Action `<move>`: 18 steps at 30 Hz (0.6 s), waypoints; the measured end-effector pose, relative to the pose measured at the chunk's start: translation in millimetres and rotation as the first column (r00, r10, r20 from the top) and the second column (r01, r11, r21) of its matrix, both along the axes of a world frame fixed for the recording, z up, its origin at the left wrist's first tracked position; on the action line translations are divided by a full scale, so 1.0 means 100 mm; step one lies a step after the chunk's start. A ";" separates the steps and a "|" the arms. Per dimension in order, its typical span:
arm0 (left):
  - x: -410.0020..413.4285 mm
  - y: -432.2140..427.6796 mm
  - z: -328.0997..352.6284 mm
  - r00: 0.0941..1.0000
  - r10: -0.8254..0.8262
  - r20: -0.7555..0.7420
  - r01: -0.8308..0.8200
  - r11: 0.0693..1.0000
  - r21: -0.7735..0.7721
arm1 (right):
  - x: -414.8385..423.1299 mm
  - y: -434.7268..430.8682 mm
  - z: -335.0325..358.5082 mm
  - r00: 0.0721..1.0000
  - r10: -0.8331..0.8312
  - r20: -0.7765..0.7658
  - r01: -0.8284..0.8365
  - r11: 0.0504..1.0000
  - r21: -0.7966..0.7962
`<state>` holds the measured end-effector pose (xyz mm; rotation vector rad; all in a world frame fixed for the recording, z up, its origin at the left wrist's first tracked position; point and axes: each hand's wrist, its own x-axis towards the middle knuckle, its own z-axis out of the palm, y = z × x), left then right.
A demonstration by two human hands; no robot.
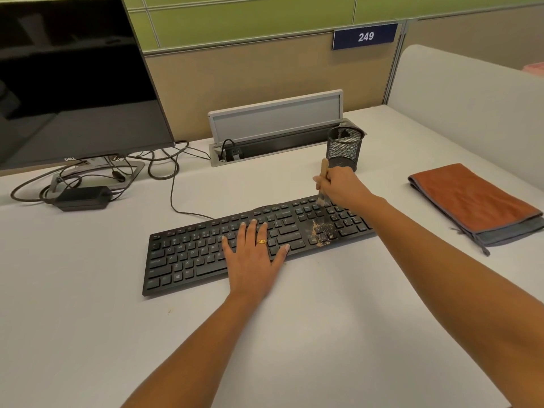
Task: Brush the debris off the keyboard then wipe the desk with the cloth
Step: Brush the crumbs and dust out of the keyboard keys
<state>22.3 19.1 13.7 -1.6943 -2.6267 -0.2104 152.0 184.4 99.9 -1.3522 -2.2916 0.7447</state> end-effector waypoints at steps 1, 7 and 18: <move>0.00 0.00 0.00 1.000 0.002 -0.005 -0.002 1.000 -0.003 | 0.02 0.00 -0.01 0.999 0.027 0.034 -0.026 0.999 -0.021; 0.01 0.00 0.01 1.000 0.001 -0.011 -0.001 1.000 -0.002 | 0.10 0.02 0.01 0.981 -0.017 0.191 0.010 0.999 0.038; 0.01 0.01 -0.01 1.000 0.000 0.003 0.000 1.000 0.016 | 0.10 -0.05 -0.10 0.994 0.026 0.110 -0.033 0.997 0.064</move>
